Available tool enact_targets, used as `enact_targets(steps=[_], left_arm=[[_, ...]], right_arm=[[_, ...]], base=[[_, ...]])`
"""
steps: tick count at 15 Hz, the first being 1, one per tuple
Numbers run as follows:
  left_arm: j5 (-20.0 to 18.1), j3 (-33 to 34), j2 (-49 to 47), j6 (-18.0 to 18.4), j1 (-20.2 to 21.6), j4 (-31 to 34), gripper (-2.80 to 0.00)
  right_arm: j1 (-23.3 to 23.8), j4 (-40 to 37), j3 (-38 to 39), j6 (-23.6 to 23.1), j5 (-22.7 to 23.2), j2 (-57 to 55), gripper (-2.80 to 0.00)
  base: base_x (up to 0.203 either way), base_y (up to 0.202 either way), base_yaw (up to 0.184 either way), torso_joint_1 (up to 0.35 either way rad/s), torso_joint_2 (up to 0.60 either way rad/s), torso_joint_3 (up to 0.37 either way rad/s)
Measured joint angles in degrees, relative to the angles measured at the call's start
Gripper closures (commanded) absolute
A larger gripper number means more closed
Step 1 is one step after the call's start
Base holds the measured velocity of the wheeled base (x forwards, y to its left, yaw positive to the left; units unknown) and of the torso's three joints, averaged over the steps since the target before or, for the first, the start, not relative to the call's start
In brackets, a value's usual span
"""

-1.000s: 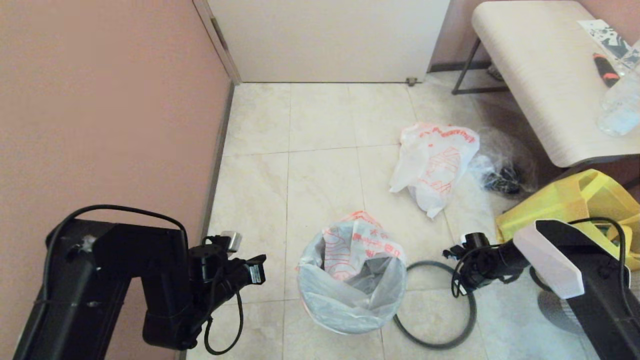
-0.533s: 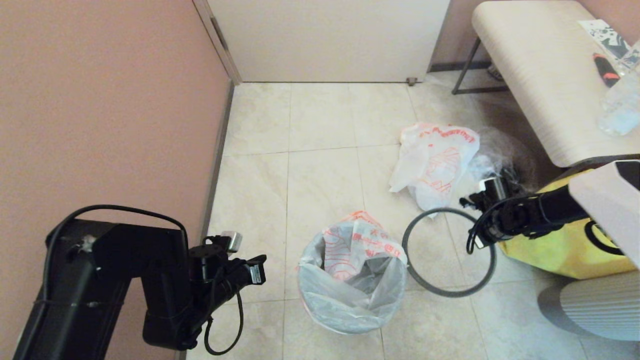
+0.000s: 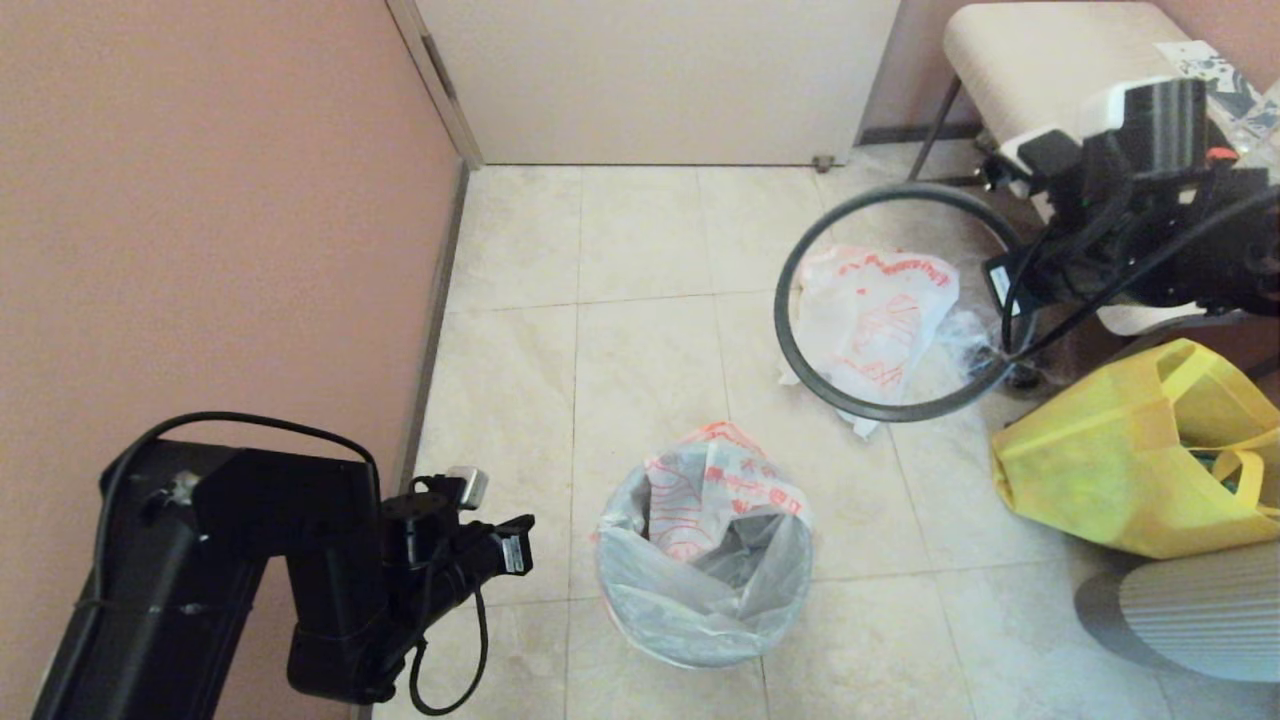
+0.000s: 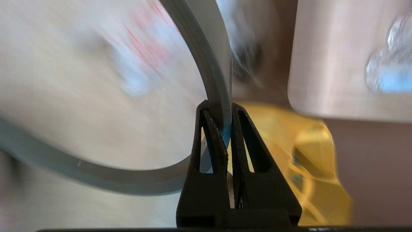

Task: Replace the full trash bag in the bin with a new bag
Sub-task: Place the trash can ring on the trash can

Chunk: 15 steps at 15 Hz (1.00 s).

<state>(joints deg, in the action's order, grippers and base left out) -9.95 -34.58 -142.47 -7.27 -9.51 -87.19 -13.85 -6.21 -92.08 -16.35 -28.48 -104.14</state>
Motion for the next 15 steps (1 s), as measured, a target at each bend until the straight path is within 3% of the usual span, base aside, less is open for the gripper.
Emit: enact_targets(steps=[4,8,11,15], left_arm=[[0.0,0.0,-0.1,0.0,0.0,0.0,0.0],[0.0,-0.1,-0.2,0.0,0.0,0.0,0.0],[0.0,-0.1,-0.2,0.0,0.0,0.0,0.0],[0.0,-0.1,-0.3,0.0,0.0,0.0,0.0]], right_arm=[[-4.1,-13.5,-11.1,13.9,6.7,2.6,0.0],[-9.7,-34.5,-19.3,28.8,16.4,-3.4,0.0],[-11.6,-44.2,-20.2,33.4,24.2,-10.3,0.0],[-12.2,-45.7,-20.3,34.4,29.2,-20.0,0.0]], base=[[0.0,0.0,0.0,0.0,0.0,0.0],[0.0,0.0,0.0,0.0,0.0,0.0],[0.0,0.0,0.0,0.0,0.0,0.0],[0.0,0.0,0.0,0.0,0.0,0.0]])
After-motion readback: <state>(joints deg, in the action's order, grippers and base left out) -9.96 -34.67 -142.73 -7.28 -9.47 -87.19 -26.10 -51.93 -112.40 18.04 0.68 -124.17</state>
